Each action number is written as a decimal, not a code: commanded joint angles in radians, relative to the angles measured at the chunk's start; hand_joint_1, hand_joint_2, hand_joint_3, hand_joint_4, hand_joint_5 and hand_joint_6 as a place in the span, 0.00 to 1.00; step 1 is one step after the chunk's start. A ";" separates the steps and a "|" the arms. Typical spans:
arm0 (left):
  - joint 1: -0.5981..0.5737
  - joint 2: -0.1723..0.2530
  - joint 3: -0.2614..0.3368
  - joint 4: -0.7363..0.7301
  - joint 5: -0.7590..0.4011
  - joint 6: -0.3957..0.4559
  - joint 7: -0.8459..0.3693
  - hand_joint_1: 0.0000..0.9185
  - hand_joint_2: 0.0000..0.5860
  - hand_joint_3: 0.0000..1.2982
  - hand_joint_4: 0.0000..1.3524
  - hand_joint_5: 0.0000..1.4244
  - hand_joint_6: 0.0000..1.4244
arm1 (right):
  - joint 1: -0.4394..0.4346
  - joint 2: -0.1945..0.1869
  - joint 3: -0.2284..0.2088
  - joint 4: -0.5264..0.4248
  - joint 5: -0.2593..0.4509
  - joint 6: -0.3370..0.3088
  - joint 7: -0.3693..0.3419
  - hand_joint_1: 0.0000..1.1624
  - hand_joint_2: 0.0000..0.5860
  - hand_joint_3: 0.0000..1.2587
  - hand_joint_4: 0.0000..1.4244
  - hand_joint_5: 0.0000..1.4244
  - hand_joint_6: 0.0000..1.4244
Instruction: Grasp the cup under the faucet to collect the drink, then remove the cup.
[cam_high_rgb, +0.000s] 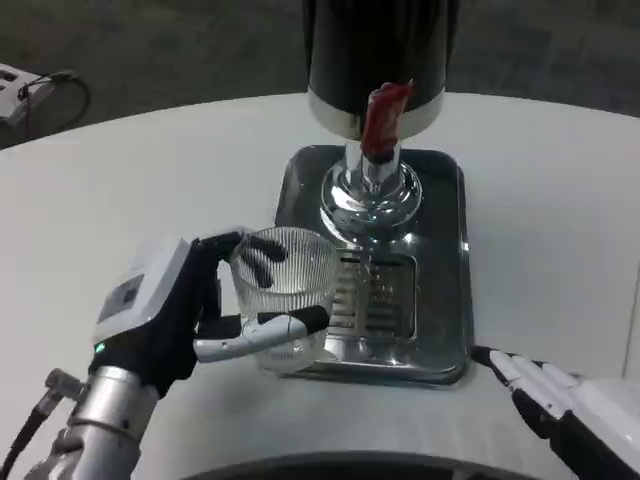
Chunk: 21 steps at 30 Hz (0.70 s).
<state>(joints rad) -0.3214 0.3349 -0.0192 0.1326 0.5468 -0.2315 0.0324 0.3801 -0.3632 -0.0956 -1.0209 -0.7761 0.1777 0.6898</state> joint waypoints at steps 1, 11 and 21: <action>-0.082 0.009 -0.026 0.084 0.011 -0.013 0.051 0.51 0.22 0.80 0.81 0.92 1.00 | 0.017 0.000 -0.011 -0.009 0.023 -0.003 -0.012 0.29 0.75 0.00 0.00 0.00 0.00; -0.260 0.021 -0.093 0.292 0.041 -0.014 0.108 0.51 0.22 0.80 0.81 0.92 1.00 | 0.026 -0.007 -0.015 -0.006 0.031 -0.010 -0.021 0.29 0.76 0.00 0.00 0.00 0.00; -0.419 0.006 -0.181 0.496 0.057 -0.058 0.154 0.51 0.22 0.80 0.81 0.92 1.00 | 0.024 -0.008 -0.025 -0.004 0.038 -0.004 -0.022 0.29 0.76 0.00 0.00 0.00 0.01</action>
<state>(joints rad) -0.7090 0.3438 -0.1795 0.6002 0.5983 -0.2662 0.1638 0.3960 -0.3673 -0.1125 -1.0217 -0.7479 0.1762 0.6776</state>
